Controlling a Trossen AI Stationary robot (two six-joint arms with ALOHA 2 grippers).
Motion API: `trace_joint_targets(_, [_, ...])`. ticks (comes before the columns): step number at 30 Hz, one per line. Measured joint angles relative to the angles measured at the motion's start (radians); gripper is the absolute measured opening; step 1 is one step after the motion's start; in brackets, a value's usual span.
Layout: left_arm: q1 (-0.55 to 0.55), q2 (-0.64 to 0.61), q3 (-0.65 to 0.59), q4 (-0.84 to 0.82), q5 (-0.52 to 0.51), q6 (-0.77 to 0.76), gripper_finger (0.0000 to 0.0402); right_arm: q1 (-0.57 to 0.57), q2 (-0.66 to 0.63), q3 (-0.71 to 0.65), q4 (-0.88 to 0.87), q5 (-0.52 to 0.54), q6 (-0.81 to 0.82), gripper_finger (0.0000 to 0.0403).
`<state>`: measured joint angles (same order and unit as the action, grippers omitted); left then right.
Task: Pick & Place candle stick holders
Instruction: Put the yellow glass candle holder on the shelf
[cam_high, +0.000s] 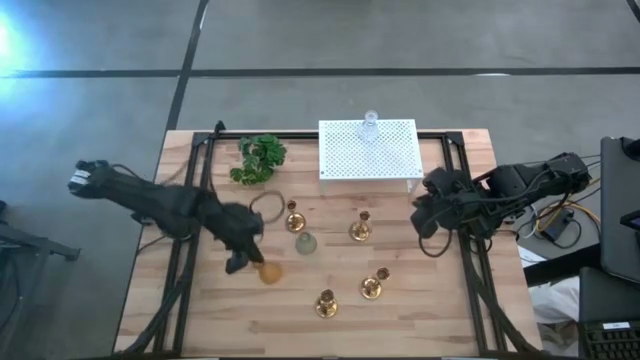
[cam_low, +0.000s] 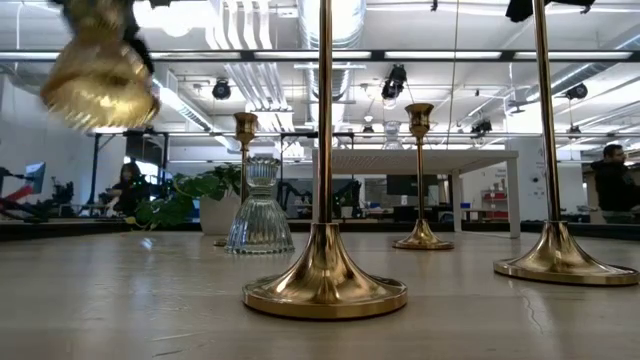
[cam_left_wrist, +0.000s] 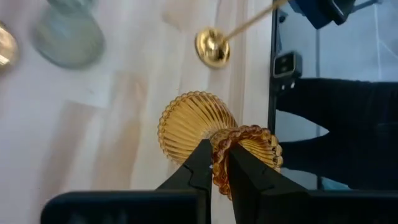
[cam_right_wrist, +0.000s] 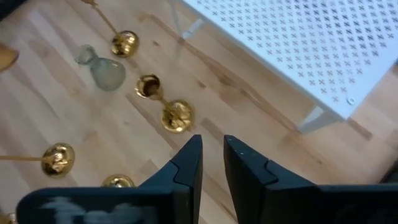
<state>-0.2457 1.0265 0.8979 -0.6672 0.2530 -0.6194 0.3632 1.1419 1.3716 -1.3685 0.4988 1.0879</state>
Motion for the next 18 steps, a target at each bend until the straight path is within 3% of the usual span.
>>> trace_joint_targets(7, [0.187, 0.062, 0.347, -0.26, 0.002, 0.238, 0.003, -0.001, 0.0, 0.0, 0.198, 0.003, -0.202, 0.0054])
trace_joint_targets(14, [0.352, 0.272, 0.694, -0.479, 0.022, 0.497, 0.003, -0.011, 0.009, 0.0, 0.478, 0.053, -0.467, 0.0058])
trace_joint_targets(18, [0.394, 0.397, 0.861, -0.527, 0.024, 0.591, 0.003, -0.032, 0.019, 0.0, 0.571, 0.055, -0.526, 0.007])
